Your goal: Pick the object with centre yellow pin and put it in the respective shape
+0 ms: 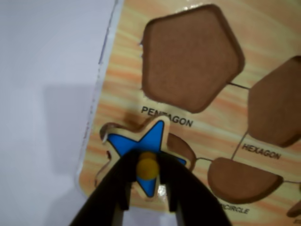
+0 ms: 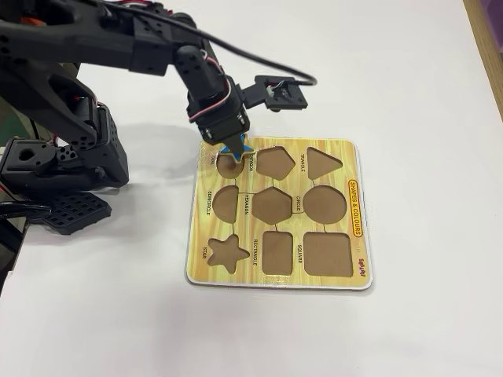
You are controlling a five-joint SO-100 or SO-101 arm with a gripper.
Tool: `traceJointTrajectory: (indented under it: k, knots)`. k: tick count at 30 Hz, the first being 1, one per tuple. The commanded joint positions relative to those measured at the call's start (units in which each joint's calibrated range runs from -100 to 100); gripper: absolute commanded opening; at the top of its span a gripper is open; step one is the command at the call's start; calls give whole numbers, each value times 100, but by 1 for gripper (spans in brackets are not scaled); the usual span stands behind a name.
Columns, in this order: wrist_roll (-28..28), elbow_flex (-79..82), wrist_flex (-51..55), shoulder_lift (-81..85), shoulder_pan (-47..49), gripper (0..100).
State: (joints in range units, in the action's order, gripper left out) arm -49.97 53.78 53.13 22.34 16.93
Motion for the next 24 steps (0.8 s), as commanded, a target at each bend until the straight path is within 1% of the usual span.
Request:
traceJointTrajectory:
  k: [1, 11, 21, 24]
  knots:
    - [248, 117, -49, 402, -414, 1]
    - [1498, 180, -58, 561, -1810, 1]
    - [2241, 171, -58, 553, -2777, 1]
    - [2388, 171, -58, 553, -3051, 1]
